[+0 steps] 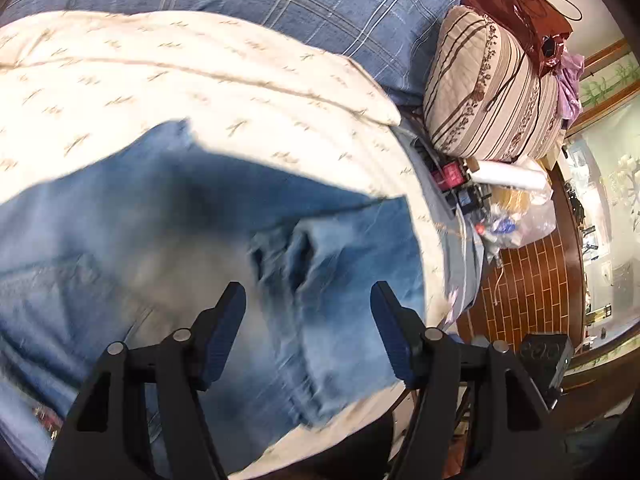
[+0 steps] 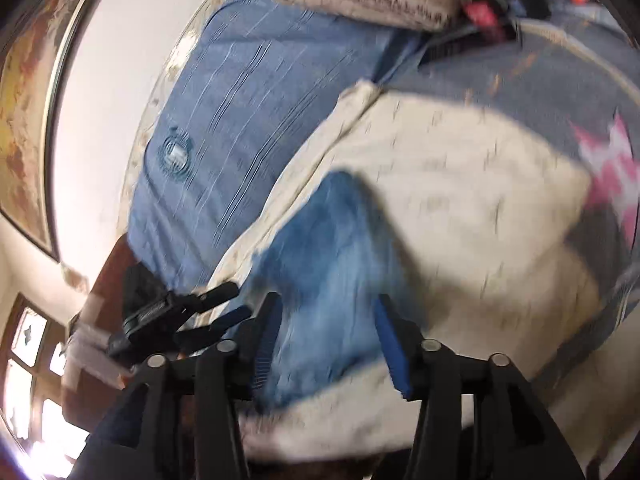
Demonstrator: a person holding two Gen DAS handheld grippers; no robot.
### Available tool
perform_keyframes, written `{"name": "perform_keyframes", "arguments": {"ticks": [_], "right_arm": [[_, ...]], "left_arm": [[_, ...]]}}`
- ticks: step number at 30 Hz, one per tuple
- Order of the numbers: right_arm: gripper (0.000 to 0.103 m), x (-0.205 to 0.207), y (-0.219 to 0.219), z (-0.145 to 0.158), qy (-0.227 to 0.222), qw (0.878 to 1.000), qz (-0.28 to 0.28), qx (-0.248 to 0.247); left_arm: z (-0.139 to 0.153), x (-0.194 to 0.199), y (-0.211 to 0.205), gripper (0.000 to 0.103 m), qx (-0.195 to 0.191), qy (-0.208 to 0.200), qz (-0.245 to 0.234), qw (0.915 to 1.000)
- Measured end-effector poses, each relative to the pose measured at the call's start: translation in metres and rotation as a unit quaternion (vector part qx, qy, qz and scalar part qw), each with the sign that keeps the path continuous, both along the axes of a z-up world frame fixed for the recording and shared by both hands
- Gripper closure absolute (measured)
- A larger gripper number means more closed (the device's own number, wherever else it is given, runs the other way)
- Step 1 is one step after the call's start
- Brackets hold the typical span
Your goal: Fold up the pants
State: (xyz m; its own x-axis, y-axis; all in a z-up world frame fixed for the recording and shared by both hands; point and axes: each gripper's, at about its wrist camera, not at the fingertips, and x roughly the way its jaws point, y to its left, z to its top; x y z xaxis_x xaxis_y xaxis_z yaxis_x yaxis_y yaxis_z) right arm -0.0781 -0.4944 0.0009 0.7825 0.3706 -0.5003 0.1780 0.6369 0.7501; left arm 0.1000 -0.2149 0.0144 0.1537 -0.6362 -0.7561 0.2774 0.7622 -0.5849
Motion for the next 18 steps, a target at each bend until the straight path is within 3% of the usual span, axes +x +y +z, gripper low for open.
{"name": "perform_keyframes", "arguments": {"ticks": [7, 9, 10, 11, 14, 15, 16, 18], "right_arm": [[0.052, 0.096, 0.002, -0.007, 0.031, 0.998, 0.02, -0.049], [0.057, 0.116, 0.008, -0.016, 0.05, 0.996, 0.034, -0.068], [0.076, 0.119, 0.01, -0.016, 0.053, 0.995, 0.043, -0.076], [0.084, 0.123, 0.018, -0.007, 0.047, 0.992, 0.062, -0.099], [0.086, 0.114, 0.036, 0.021, -0.024, 0.984, 0.104, -0.141], [0.086, 0.114, 0.04, 0.022, -0.028, 0.981, 0.112, -0.155], [0.086, 0.117, 0.044, 0.02, -0.02, 0.978, 0.115, -0.171], [0.086, 0.132, 0.044, -0.006, 0.038, 0.972, 0.108, -0.207]], "left_arm": [[-0.025, 0.007, -0.023, 0.039, 0.011, 0.027, -0.001, 0.9996], [-0.031, 0.008, -0.033, 0.071, 0.02, 0.034, -0.011, 0.9992], [-0.033, 0.01, -0.037, 0.098, 0.027, 0.039, -0.019, 0.9987], [-0.031, 0.009, -0.035, 0.099, 0.024, 0.045, -0.022, 0.9985], [-0.014, 0.004, -0.013, 0.099, 0.028, 0.021, 0.007, 0.9994], [-0.013, 0.003, -0.01, 0.099, 0.034, 0.018, 0.012, 0.9992], [-0.014, 0.001, -0.006, 0.099, 0.048, 0.014, 0.02, 0.9985], [-0.024, 0.001, -0.004, 0.099, 0.078, 0.011, 0.03, 0.9964]]}}
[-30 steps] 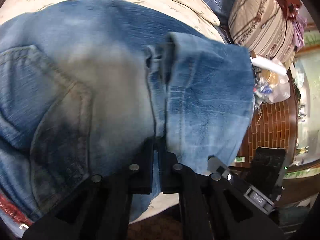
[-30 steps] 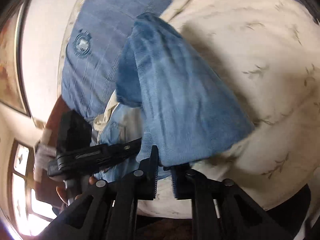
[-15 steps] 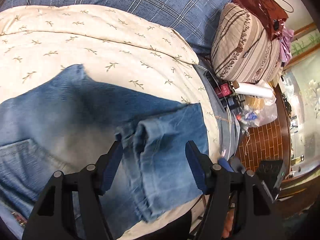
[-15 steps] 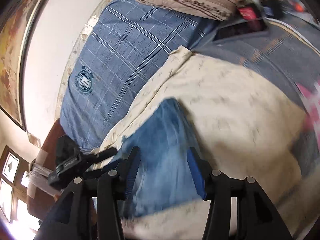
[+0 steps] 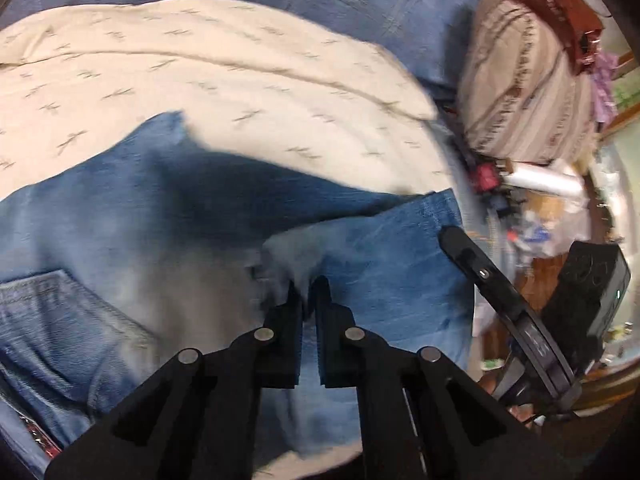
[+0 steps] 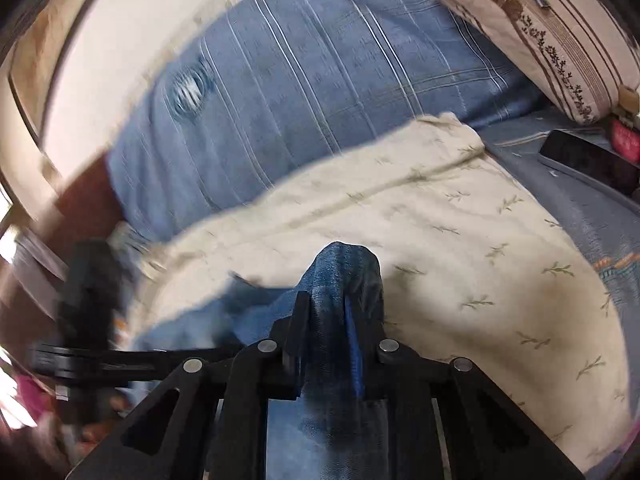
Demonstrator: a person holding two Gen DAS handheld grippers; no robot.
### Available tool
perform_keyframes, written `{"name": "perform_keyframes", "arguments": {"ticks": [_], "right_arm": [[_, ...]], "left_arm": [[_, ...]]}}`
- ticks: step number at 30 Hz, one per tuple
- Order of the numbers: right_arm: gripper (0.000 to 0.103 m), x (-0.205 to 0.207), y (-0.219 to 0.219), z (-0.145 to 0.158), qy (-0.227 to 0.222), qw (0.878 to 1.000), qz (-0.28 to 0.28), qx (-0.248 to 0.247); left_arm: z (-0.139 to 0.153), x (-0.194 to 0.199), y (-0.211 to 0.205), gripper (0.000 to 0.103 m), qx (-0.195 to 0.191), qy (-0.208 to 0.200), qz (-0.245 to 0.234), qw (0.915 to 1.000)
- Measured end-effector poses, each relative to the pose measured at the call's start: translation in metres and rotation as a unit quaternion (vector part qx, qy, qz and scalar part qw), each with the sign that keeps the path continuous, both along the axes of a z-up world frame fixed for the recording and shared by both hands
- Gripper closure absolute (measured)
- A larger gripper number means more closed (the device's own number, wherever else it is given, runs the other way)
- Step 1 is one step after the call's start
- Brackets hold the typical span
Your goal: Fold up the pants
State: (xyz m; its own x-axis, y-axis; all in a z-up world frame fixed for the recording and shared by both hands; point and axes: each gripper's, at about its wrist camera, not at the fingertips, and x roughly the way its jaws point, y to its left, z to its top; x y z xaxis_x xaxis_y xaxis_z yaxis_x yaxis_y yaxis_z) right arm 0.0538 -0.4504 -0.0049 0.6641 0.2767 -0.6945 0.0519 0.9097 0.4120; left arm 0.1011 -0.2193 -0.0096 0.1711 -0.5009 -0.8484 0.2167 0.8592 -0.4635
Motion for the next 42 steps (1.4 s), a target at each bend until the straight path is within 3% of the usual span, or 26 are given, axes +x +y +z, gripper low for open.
{"name": "perform_keyframes", "arguments": {"ticks": [2, 5, 10, 13, 16, 18, 21, 25, 28, 34, 39, 42], "right_arm": [[0.081, 0.006, -0.003, -0.02, 0.025, 1.0, -0.012, -0.012], [0.073, -0.005, -0.008, -0.014, 0.012, 1.0, -0.017, -0.01], [0.068, -0.057, -0.028, 0.005, -0.023, 0.998, -0.034, 0.05], [0.068, -0.088, -0.027, -0.006, -0.037, 0.996, -0.034, 0.073], [0.071, -0.092, -0.012, -0.039, 0.028, 0.999, -0.037, 0.02], [0.07, -0.098, -0.009, -0.031, 0.018, 0.999, -0.042, 0.011], [0.068, -0.101, -0.006, -0.011, 0.002, 0.999, -0.05, 0.0], [0.068, -0.108, 0.005, 0.014, -0.033, 0.998, -0.051, 0.005], [0.068, -0.106, 0.026, 0.022, -0.046, 0.998, -0.032, 0.024], [0.064, -0.081, 0.093, 0.019, -0.01, 0.994, 0.073, 0.075], [0.043, -0.077, 0.162, -0.001, 0.051, 0.961, 0.21, 0.175], [0.041, -0.074, 0.19, -0.017, 0.09, 0.946, 0.249, 0.185]], "left_arm": [[-0.02, 0.003, -0.007, 0.098, 0.02, 0.019, -0.003, 0.9996], [-0.012, 0.0, -0.008, 0.097, 0.027, 0.005, -0.008, 0.9996], [0.003, -0.025, 0.011, 0.096, -0.009, 0.016, -0.018, 0.9997], [0.002, -0.055, 0.002, 0.083, -0.006, -0.001, -0.049, 0.9988], [-0.021, -0.073, -0.018, 0.08, 0.045, -0.011, -0.083, 0.9954], [-0.017, -0.08, -0.018, 0.079, 0.052, -0.041, -0.088, 0.9939], [-0.006, -0.082, -0.007, 0.079, 0.048, -0.036, -0.093, 0.9938], [0.018, -0.071, 0.045, 0.079, 0.027, -0.052, -0.048, 0.9971], [0.03, -0.058, 0.097, 0.071, 0.01, -0.048, 0.003, 0.9988], [0.034, -0.041, 0.209, 0.055, -0.027, -0.034, 0.13, 0.9906], [0.012, -0.06, 0.282, 0.046, -0.064, -0.008, 0.192, 0.9794], [-0.01, -0.075, 0.299, 0.04, -0.102, 0.019, 0.205, 0.9732]]}}
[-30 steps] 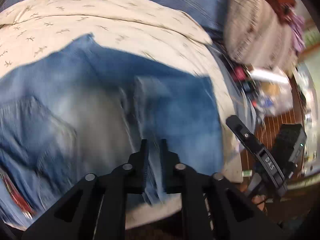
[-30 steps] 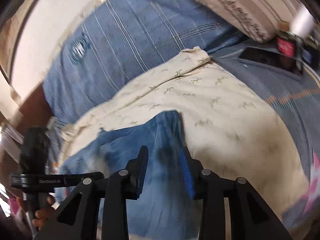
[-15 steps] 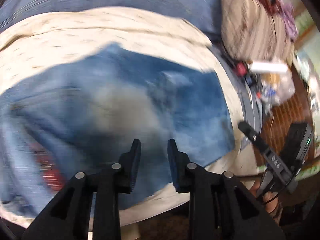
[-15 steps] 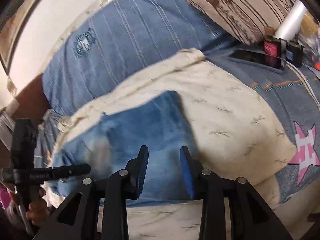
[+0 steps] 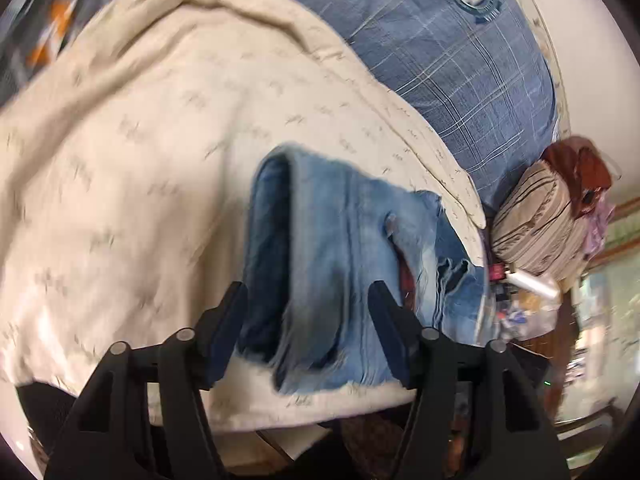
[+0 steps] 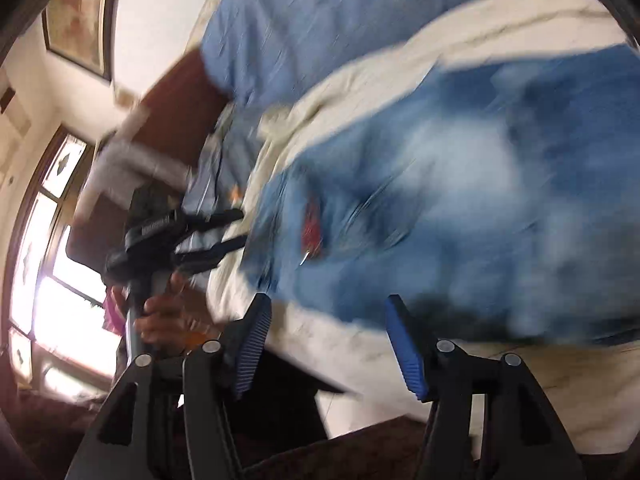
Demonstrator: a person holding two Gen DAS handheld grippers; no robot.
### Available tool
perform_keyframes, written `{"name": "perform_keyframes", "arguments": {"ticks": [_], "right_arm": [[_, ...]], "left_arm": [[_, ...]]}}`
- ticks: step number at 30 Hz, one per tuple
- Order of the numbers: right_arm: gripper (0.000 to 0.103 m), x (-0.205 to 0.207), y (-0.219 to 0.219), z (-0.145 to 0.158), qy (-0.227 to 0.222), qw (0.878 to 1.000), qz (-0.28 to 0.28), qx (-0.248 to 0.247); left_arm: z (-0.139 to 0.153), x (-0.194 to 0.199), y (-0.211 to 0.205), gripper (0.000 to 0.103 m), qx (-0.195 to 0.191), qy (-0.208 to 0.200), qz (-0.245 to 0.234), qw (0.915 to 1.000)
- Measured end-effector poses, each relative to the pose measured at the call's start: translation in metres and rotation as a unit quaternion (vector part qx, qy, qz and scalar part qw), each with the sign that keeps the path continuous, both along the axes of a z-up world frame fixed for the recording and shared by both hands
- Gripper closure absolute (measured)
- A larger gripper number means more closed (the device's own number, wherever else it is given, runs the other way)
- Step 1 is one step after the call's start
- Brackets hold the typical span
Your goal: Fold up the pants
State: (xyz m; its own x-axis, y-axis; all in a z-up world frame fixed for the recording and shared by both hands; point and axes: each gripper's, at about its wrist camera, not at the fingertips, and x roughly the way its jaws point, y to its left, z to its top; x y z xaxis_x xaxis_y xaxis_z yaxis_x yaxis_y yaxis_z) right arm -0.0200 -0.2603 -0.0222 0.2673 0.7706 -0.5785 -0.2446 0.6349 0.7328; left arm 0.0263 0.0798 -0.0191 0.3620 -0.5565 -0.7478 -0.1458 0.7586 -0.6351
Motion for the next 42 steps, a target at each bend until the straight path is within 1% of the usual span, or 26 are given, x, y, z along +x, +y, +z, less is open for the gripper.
{"name": "perform_keyframes", "arguments": {"ticks": [3, 4, 6, 7, 8, 9, 10, 11, 12, 15, 17, 18, 21, 23, 25, 26, 28, 29, 30, 31, 33, 35, 37, 38, 40, 42], "right_arm": [[0.039, 0.015, 0.017, -0.023, 0.063, 0.997, 0.01, 0.033], [0.038, 0.018, 0.019, -0.027, 0.073, 0.996, 0.008, 0.045], [0.037, 0.028, 0.022, -0.041, 0.111, 0.992, -0.014, 0.057], [0.037, 0.03, 0.021, -0.046, 0.125, 0.99, -0.028, 0.065], [0.039, 0.032, 0.02, -0.047, 0.131, 0.988, -0.042, 0.069], [0.05, 0.032, 0.019, -0.044, 0.128, 0.989, -0.051, 0.063], [0.072, 0.032, 0.02, -0.036, 0.112, 0.991, -0.051, 0.054], [0.083, 0.029, 0.021, -0.026, 0.09, 0.994, -0.047, 0.048], [0.102, 0.026, 0.024, -0.014, 0.065, 0.996, -0.035, 0.057], [0.103, 0.019, 0.035, 0.01, 0.014, 0.999, -0.013, 0.04], [0.103, 0.021, 0.048, -0.001, 0.034, 0.999, 0.0, 0.002], [0.097, 0.021, 0.051, -0.008, 0.05, 0.999, 0.004, -0.007], [0.096, 0.023, 0.05, -0.021, 0.084, 0.996, 0.003, -0.002], [0.081, 0.026, 0.043, -0.022, 0.1, 0.995, -0.011, 0.028], [0.038, 0.024, 0.029, -0.026, 0.114, 0.991, -0.048, 0.054], [0.036, 0.024, 0.025, -0.029, 0.121, 0.988, -0.062, 0.068], [0.036, 0.028, 0.019, -0.037, 0.136, 0.982, -0.081, 0.102], [0.037, 0.028, 0.016, -0.037, 0.136, 0.98, -0.089, 0.113], [0.048, 0.028, 0.014, -0.037, 0.131, 0.979, -0.096, 0.124], [0.067, 0.028, 0.013, -0.034, 0.124, 0.98, -0.101, 0.117], [0.085, 0.027, 0.01, -0.026, 0.102, 0.985, -0.096, 0.098], [0.089, 0.026, 0.014, -0.024, 0.094, 0.99, -0.087, 0.063], [0.094, 0.028, 0.023, -0.041, 0.124, 0.989, -0.072, 0.032], [0.095, 0.028, 0.027, -0.05, 0.139, 0.988, -0.068, 0.025], [0.098, 0.027, 0.027, -0.059, 0.155, 0.985, -0.066, 0.028], [0.091, 0.023, 0.018, -0.04, 0.128, 0.989, -0.063, 0.028]], "left_arm": [[-0.017, -0.006, 0.002, 0.036, -0.039, 0.012, -0.006, 0.9991], [-0.021, -0.006, 0.0, 0.03, -0.046, 0.016, -0.009, 0.9988], [-0.03, -0.002, -0.007, 0.029, -0.055, 0.034, -0.023, 0.9977], [-0.033, 0.001, -0.01, 0.033, -0.058, 0.037, -0.029, 0.9972], [-0.031, 0.005, -0.014, 0.05, -0.058, 0.032, -0.037, 0.9971], [-0.024, 0.008, -0.018, 0.064, -0.055, 0.021, -0.047, 0.9972], [-0.017, 0.01, -0.02, 0.083, -0.048, 0.011, -0.054, 0.9973], [-0.009, 0.014, -0.021, 0.084, -0.038, -0.001, -0.055, 0.9977], [0.001, 0.016, -0.02, 0.084, -0.023, -0.02, -0.048, 0.9984], [0.009, 0.018, -0.02, 0.084, 0.028, -0.043, -0.041, 0.9978], [-0.001, 0.02, -0.02, 0.084, 0.056, -0.03, -0.041, 0.9971], [-0.014, 0.021, -0.018, 0.084, 0.052, -0.007, -0.046, 0.9976], [-0.032, 0.016, -0.005, 0.082, 0.014, 0.016, -0.046, 0.9987], [-0.028, 0.014, 0.0, 0.08, 0.007, 0.008, -0.041, 0.9991], [-0.022, 0.015, 0.003, 0.07, 0.0, 0.001, -0.037, 0.9993], [-0.02, 0.015, 0.003, 0.058, -0.005, -0.001, -0.034, 0.9994], [-0.022, 0.016, 0.006, 0.048, -0.015, -0.002, -0.03, 0.9994], [-0.021, 0.016, 0.005, 0.048, -0.022, 0.001, -0.03, 0.9993], [-0.022, 0.015, 0.005, 0.048, -0.027, 0.002, -0.032, 0.9991], [-0.02, 0.014, 0.004, 0.048, -0.032, 0.002, -0.035, 0.9989], [-0.015, 0.012, 0.0, 0.048, -0.027, -0.005, -0.039, 0.9989], [-0.013, 0.013, -0.006, 0.049, 0.014, -0.006, -0.041, 0.999], [-0.025, 0.017, -0.014, 0.048, 0.079, 0.015, -0.045, 0.9957], [-0.033, 0.019, -0.017, 0.049, 0.092, 0.029, -0.049, 0.9941], [-0.035, 0.018, -0.014, 0.049, 0.083, 0.031, -0.047, 0.995], [-0.021, 0.014, -0.01, 0.051, 0.064, 0.013, -0.058, 0.9962]]}}
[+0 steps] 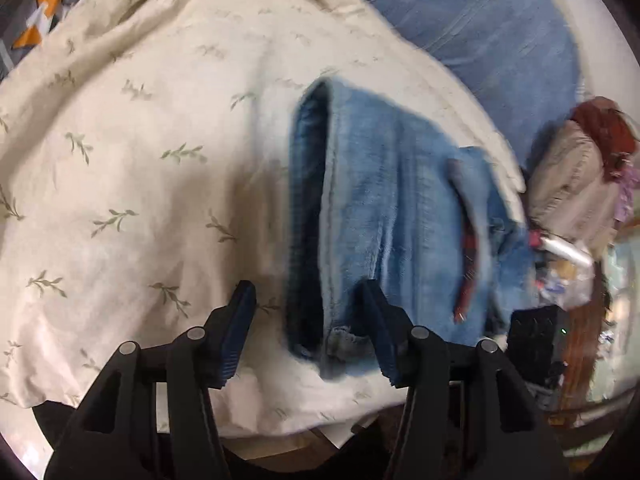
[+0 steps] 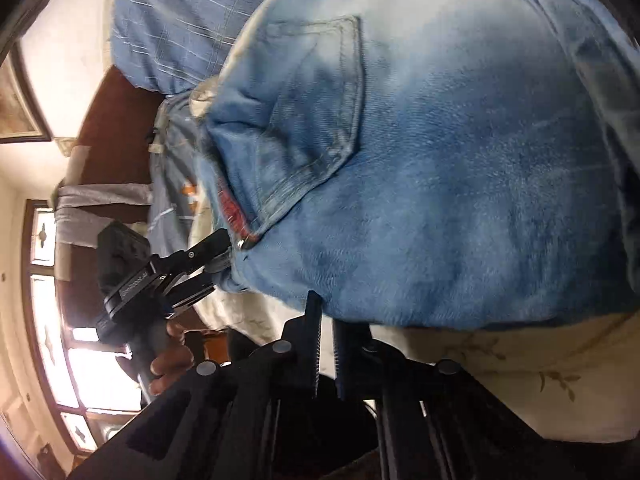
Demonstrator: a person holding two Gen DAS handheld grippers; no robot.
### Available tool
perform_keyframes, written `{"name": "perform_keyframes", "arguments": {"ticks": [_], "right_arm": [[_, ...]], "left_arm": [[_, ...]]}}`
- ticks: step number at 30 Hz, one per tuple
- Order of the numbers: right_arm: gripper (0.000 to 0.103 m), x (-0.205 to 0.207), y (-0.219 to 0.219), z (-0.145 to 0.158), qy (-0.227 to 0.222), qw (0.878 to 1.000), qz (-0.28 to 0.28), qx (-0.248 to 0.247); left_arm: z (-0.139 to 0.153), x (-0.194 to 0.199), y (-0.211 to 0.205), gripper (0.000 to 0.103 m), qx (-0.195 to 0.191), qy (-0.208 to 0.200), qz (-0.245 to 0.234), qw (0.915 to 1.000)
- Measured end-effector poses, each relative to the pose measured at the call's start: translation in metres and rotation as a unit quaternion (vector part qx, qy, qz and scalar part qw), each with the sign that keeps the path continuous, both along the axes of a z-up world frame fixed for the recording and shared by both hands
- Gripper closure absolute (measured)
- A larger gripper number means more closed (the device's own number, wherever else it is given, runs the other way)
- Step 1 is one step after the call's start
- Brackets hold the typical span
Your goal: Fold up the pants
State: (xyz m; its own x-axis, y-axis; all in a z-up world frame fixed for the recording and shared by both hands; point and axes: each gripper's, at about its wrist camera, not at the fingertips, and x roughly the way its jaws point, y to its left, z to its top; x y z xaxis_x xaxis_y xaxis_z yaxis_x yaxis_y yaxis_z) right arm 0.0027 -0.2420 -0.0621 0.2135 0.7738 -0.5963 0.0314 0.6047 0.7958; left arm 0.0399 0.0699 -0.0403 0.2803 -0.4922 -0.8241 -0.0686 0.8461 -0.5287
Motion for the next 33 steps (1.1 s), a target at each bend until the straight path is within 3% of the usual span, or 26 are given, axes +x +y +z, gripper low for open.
{"name": "perform_keyframes", "arguments": {"ticks": [3, 5, 6, 8, 9, 12, 14, 18, 24, 28, 29, 30, 31, 32, 33], "right_arm": [[0.087, -0.016, -0.036, 0.034, -0.062, 0.998, -0.027, 0.004], [0.073, -0.034, -0.082, 0.047, -0.091, 0.991, -0.093, -0.004], [0.065, -0.042, -0.105, 0.049, -0.093, 0.987, -0.133, -0.009], [0.064, -0.057, -0.142, 0.045, -0.089, 0.979, -0.185, -0.008], [0.063, -0.065, -0.16, 0.039, -0.078, 0.975, -0.21, -0.006], [0.063, -0.076, -0.18, 0.022, -0.055, 0.967, -0.246, 0.019], [0.063, -0.076, -0.185, 0.014, -0.051, 0.965, -0.255, 0.033], [0.063, -0.071, -0.177, 0.01, -0.04, 0.965, -0.254, 0.058], [0.048, -0.078, -0.196, 0.005, -0.042, 0.958, -0.273, 0.075], [0.05, -0.068, -0.202, -0.007, -0.035, 0.949, -0.297, 0.097], [0.055, -0.065, -0.201, -0.007, -0.038, 0.947, -0.303, 0.098], [0.085, -0.061, -0.2, -0.006, -0.038, 0.947, -0.303, 0.094], [0.094, -0.059, -0.2, -0.003, -0.041, 0.949, -0.297, 0.097], [0.094, -0.061, -0.199, 0.001, -0.049, 0.948, -0.295, 0.107], [0.095, -0.065, -0.198, 0.011, -0.068, 0.948, -0.288, 0.115]], "left_arm": [[0.039, -0.01, 0.003, 0.051, -0.01, -0.06, -0.029, 0.9977], [0.072, -0.013, -0.006, 0.048, -0.012, -0.11, -0.053, 0.9924], [0.083, -0.011, -0.014, 0.044, -0.014, -0.125, -0.064, 0.99], [0.098, -0.001, -0.04, 0.026, -0.009, -0.142, -0.091, 0.9856], [0.101, 0.005, -0.06, 0.023, -0.001, -0.146, -0.112, 0.9829], [0.091, 0.024, -0.13, 0.021, 0.017, -0.125, -0.178, 0.9759], [0.07, 0.043, -0.189, 0.021, 0.026, -0.08, -0.229, 0.9697], [0.042, 0.059, -0.257, 0.021, 0.053, -0.031, -0.257, 0.9644], [0.031, 0.077, -0.294, 0.021, 0.065, -0.031, -0.258, 0.9634], [0.016, 0.092, -0.312, 0.022, 0.077, -0.007, -0.257, 0.9634], [0.017, 0.095, -0.314, 0.033, 0.06, -0.005, -0.252, 0.9659], [0.02, 0.097, -0.32, 0.045, 0.049, -0.006, -0.251, 0.9666], [0.025, 0.097, -0.322, 0.07, 0.05, -0.01, -0.253, 0.966], [0.032, 0.096, -0.323, 0.078, 0.051, -0.015, -0.256, 0.9651], [0.04, 0.094, -0.318, 0.078, 0.04, -0.021, -0.258, 0.9652]]}}
